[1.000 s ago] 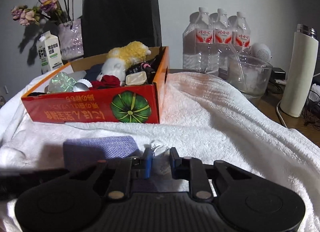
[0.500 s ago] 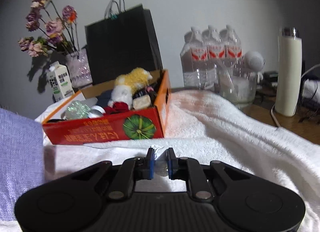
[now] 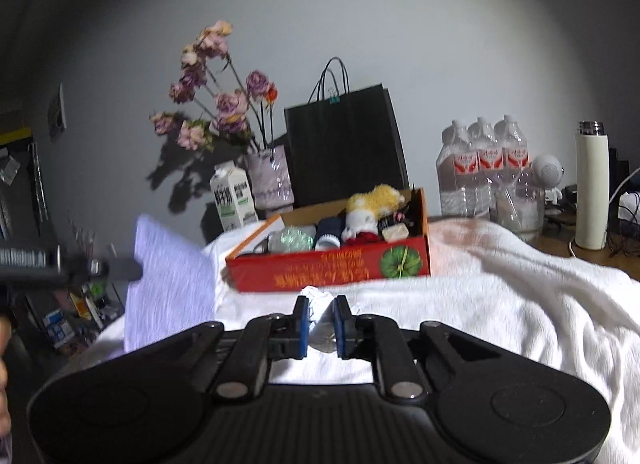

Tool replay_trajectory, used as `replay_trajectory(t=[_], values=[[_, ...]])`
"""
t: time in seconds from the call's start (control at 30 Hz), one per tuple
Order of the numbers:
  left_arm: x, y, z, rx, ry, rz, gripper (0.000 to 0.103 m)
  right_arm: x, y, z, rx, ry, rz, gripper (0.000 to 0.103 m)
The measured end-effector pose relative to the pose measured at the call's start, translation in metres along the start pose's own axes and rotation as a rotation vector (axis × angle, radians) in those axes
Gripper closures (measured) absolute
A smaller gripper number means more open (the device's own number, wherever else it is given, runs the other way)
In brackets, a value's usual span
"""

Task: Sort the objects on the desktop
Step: 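Carry the purple cloth and white figurine over the red box with both tools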

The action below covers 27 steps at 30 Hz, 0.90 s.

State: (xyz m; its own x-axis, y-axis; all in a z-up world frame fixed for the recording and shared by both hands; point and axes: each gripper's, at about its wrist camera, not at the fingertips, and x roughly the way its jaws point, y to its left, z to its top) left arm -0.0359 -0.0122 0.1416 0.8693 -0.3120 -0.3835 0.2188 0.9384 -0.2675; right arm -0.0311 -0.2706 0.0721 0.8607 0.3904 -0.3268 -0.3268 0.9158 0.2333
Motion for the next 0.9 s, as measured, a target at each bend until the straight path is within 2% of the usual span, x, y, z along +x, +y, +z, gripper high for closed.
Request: replay_trajectory(t=[0.1,0.2,0.43,0.53,0.63,0.73,0.8,0.9], values=[[0.005,-0.003,0.012,0.017,0.015,-0.049,0.1,-0.004,0.005,-0.002,-0.014,0.012,-0.009,0.092],[0.016,-0.006,0.029,0.075,0.0,-0.043,0.1,-0.004,0.008,0.01,-0.048,-0.001,-0.011,0.092],[0.07,0.004,0.096,0.104,0.019,-0.049,0.1,0.03,0.0,0.071,-0.119,-0.039,-0.023,0.092],[0.106,0.006,0.118,0.13,0.055,-0.035,0.1,0.066,-0.012,0.107,-0.133,-0.023,-0.008,0.091],[0.152,0.008,0.134,0.163,0.094,-0.011,0.1,0.121,-0.029,0.139,-0.127,0.042,-0.01,0.091],[0.204,0.017,0.148,0.139,0.158,-0.021,0.1,0.184,-0.048,0.158,-0.114,0.131,-0.056,0.091],[0.239,0.022,0.152,0.168,0.201,-0.044,0.1,0.225,-0.058,0.165,-0.119,0.194,-0.093,0.091],[0.287,0.031,0.15,0.221,0.211,0.04,0.1,0.275,-0.069,0.165,-0.141,0.274,-0.124,0.091]])
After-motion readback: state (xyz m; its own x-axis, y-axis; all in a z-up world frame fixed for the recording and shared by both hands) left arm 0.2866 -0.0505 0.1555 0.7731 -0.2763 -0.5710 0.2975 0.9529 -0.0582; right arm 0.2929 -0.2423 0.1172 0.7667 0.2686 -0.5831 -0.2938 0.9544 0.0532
